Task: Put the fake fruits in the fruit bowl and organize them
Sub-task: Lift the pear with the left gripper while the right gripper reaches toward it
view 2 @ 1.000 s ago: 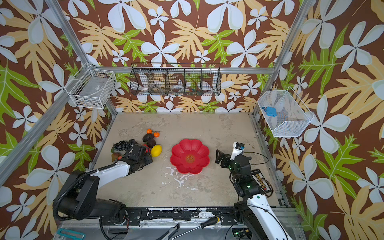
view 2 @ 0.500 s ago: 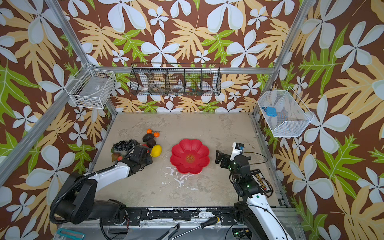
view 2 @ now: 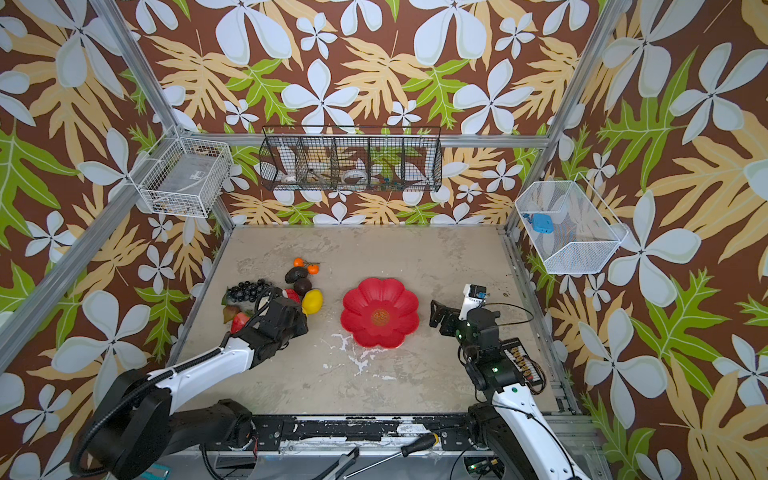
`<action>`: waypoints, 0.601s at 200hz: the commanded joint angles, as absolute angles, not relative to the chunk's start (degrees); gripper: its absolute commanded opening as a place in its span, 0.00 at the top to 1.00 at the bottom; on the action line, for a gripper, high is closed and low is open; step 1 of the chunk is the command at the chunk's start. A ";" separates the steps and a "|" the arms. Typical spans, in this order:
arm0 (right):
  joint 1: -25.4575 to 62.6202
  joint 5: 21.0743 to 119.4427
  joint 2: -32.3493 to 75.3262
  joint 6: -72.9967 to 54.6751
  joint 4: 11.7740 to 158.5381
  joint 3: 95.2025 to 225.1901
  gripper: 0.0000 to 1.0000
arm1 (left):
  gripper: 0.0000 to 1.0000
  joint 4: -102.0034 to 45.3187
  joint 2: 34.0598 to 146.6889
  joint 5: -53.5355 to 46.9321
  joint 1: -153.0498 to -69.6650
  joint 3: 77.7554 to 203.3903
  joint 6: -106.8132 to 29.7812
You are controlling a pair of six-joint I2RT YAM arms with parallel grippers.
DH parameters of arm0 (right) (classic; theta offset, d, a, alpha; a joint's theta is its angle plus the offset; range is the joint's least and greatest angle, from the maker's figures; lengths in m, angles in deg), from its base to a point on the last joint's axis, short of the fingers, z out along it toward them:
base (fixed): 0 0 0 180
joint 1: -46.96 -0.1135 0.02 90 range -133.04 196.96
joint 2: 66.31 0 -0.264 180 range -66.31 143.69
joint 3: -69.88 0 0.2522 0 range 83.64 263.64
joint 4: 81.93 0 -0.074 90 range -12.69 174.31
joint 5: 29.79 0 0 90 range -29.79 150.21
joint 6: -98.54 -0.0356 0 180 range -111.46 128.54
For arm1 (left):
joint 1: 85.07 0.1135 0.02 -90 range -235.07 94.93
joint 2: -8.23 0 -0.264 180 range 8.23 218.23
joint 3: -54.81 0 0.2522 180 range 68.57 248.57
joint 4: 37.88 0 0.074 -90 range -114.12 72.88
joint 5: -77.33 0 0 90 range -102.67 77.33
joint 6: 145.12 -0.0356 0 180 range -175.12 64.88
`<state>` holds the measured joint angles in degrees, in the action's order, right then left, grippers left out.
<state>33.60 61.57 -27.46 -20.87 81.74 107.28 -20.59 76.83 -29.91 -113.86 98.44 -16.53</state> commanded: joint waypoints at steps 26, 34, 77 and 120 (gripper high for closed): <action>33.54 68.01 -24.87 -21.39 80.57 109.79 0.00 | 0.60 -23.02 71.40 -43.36 -129.23 101.86 -25.24; 33.54 69.82 -24.22 -21.52 79.91 110.57 0.00 | 0.60 -25.47 71.95 -45.18 -132.46 102.63 -28.20; 33.52 78.93 -21.72 -21.72 74.80 115.76 0.00 | 0.60 -51.84 77.36 -40.18 -141.68 101.04 -49.04; 33.52 87.29 -21.04 -21.51 69.98 119.95 0.00 | 0.61 -73.37 81.11 -27.38 -144.44 96.29 -66.40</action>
<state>33.60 80.35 -21.15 -21.37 73.06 118.84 -56.44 79.63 -35.44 -143.35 97.50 -52.86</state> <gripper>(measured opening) 0.999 0.440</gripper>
